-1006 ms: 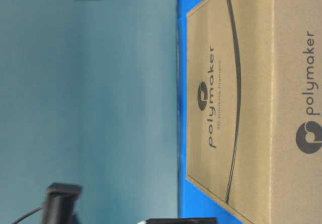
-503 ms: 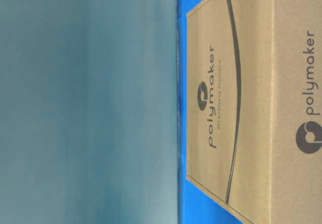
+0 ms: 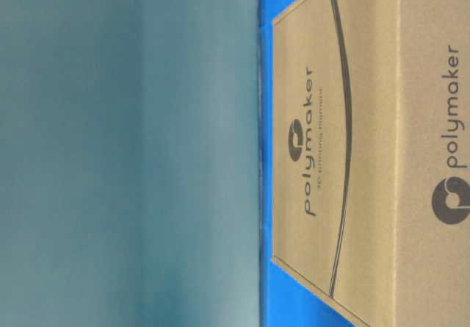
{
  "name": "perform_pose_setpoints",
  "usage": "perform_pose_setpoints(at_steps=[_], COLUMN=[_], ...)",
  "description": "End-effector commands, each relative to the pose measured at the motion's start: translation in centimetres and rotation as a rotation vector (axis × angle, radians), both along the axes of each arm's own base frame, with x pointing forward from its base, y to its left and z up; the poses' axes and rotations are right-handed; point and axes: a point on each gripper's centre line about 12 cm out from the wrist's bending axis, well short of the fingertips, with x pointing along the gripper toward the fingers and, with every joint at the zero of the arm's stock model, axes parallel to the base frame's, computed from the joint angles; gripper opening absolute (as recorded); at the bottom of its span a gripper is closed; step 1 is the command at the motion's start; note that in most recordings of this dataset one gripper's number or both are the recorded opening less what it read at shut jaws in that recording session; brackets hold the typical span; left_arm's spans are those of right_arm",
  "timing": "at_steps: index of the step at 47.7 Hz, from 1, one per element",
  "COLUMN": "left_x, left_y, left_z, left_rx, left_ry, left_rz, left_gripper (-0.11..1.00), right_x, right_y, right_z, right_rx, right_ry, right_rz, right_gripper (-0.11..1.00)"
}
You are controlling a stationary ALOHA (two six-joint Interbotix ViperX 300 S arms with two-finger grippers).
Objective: Lift up the cardboard box by clamping it between your arms.
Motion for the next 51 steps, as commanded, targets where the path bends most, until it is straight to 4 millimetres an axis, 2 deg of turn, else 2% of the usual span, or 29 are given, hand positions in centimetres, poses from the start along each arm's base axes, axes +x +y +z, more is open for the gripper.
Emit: perform_pose_setpoints(at_steps=[1, 8, 25, 33, 39, 51], left_x=[0.0, -0.2, 0.0, 0.0, -0.1, -0.3], left_y=[0.0, -0.1, -0.1, -0.2, -0.2, -0.7], left_z=[1.0, 2.3, 3.9, 3.9, 3.1, 2.9], left_rx=[0.005, 0.013, 0.015, 0.015, 0.013, 0.008], left_ry=[-0.055, -0.153, -0.302, -0.325, -0.300, -0.296], left_rz=[-0.003, -0.006, -0.008, -0.011, -0.012, -0.033], left_gripper=[0.87, 0.87, 0.87, 0.87, 0.87, 0.87], right_x=[-0.3, -1.3, -3.9, -5.0, -5.6, -6.0], right_y=[0.0, 0.1, 0.2, 0.3, 0.3, 0.4], right_z=[0.7, 0.9, -0.4, 0.2, 0.5, 0.7], right_rx=[0.006, 0.004, 0.069, 0.063, 0.063, 0.066], right_ry=[-0.042, -0.074, -0.144, -0.193, -0.211, -0.218], right_rz=[-0.003, -0.003, -0.033, -0.030, -0.030, -0.027], right_gripper=[1.00, 1.00, 1.00, 1.00, 1.00, 1.00])
